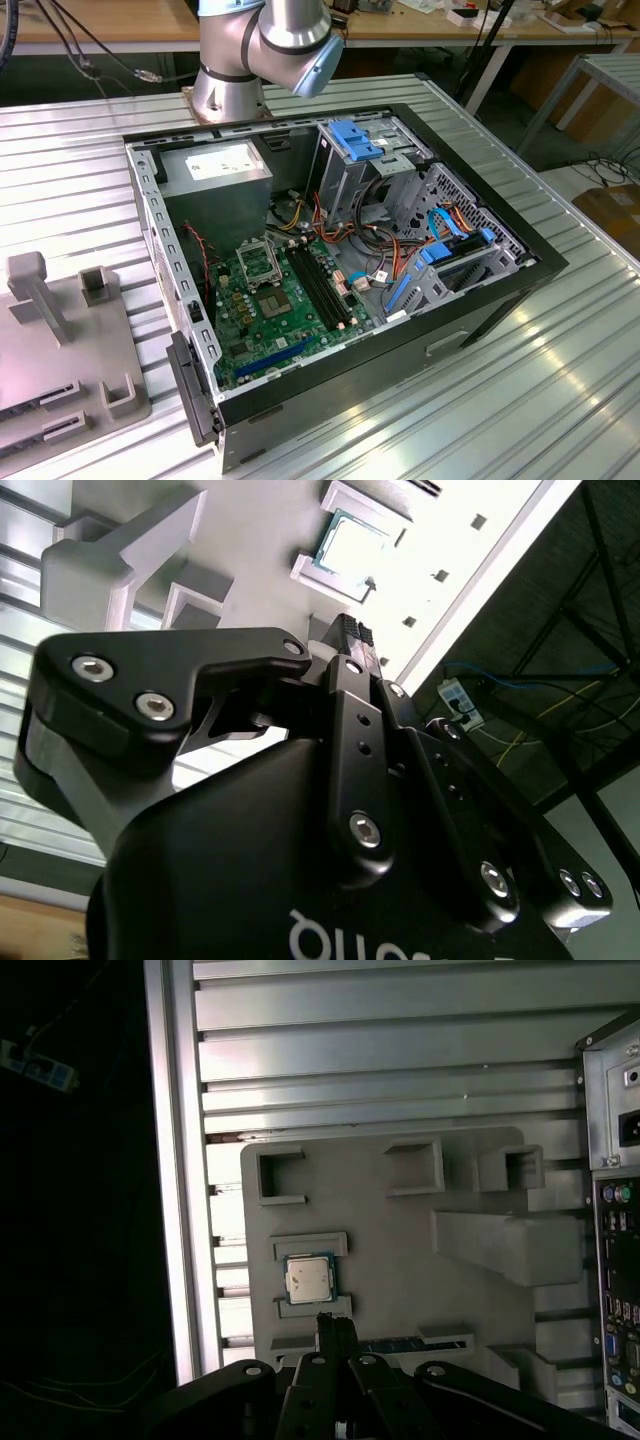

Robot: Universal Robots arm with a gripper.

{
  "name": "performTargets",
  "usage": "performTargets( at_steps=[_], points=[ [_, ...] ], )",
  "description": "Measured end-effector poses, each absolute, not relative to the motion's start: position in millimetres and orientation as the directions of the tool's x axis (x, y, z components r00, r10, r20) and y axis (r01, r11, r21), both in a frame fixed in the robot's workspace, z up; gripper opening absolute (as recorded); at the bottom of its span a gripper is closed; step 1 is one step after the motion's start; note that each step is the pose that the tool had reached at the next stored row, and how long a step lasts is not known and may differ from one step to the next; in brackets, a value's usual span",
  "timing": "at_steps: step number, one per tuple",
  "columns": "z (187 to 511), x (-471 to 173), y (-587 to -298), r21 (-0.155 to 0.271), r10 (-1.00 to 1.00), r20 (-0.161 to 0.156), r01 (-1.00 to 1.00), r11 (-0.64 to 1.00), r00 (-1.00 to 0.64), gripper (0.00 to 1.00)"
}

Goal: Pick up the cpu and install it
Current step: 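Reach for the cpu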

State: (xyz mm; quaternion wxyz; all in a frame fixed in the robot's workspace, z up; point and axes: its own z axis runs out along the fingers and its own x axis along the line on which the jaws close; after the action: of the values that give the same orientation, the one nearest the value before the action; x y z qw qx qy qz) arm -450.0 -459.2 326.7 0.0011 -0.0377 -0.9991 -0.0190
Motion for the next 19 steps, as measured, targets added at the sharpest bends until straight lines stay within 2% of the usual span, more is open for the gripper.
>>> performTargets(
  at_steps=[19],
  points=[
    [309,-450,-459,0.035,0.076,0.004,0.076,0.997,-0.997,0.11]
  ],
)
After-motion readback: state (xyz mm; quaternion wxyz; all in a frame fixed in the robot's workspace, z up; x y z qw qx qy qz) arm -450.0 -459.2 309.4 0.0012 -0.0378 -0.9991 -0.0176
